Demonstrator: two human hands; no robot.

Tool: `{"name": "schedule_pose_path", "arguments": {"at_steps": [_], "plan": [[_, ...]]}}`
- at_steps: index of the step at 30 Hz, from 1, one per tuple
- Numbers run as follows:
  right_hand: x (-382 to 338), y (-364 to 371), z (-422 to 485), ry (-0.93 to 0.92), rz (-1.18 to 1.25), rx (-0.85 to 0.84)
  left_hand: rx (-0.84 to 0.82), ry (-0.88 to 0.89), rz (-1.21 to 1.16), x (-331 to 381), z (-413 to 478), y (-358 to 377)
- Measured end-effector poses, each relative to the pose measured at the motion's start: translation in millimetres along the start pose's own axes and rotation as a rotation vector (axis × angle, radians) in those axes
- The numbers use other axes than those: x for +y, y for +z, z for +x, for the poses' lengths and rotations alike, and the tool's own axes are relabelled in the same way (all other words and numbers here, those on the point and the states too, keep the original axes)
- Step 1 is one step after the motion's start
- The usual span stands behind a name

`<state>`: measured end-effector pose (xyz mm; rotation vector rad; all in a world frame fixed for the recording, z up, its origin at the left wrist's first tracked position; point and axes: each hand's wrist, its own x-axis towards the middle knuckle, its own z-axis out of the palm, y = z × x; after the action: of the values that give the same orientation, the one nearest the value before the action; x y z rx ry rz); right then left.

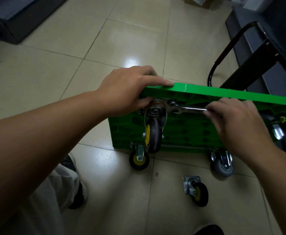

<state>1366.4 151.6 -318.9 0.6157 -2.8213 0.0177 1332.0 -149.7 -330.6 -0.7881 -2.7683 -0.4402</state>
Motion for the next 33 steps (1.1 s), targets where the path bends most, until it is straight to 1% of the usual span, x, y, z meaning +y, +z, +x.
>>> {"name": "schedule_pose_path", "arguments": {"at_steps": [4,6,11,15,18,20,22,24,27,31,32,33], "plan": [[-4.6,0.7,1.0,-0.010,0.052,0.079,0.006,-0.003,-0.007,1.4,-0.5,-0.2],[-4.1,0.4,0.5,-0.012,0.038,0.103,0.005,-0.008,-0.012,1.7,-0.4,-0.4],[3.4,2.9,0.7,0.059,0.029,0.090,0.011,-0.013,-0.001,2.3,-0.8,-0.4],[-6.3,14.6,-5.6,0.131,0.084,0.061,0.015,-0.013,0.009,3.3,-0.6,0.7],[-14.7,31.9,-9.7,0.243,0.181,-0.054,0.016,-0.004,0.000,2.8,-0.5,0.8],[-23.1,46.3,-10.7,0.340,0.349,-0.155,0.021,0.002,-0.004,2.4,-0.6,0.7],[-34.1,61.1,-10.8,0.409,0.532,-0.202,0.028,0.004,-0.002,2.4,-0.4,1.0],[-44.2,73.3,-10.2,0.447,0.692,-0.236,0.032,0.006,0.002,2.3,0.0,1.6],[-56.9,80.4,-8.3,0.441,0.924,-0.304,0.033,0.008,0.000,1.3,-0.2,1.3],[-53.2,76.7,-15.5,0.484,1.052,-0.428,0.019,0.005,-0.013,1.0,0.5,1.3],[-47.0,75.9,-20.5,0.483,1.004,-0.479,0.014,0.003,-0.015,0.8,0.9,1.2],[-38.1,74.3,-25.8,0.450,0.883,-0.544,0.010,0.000,-0.014,0.4,1.1,1.0]]}}
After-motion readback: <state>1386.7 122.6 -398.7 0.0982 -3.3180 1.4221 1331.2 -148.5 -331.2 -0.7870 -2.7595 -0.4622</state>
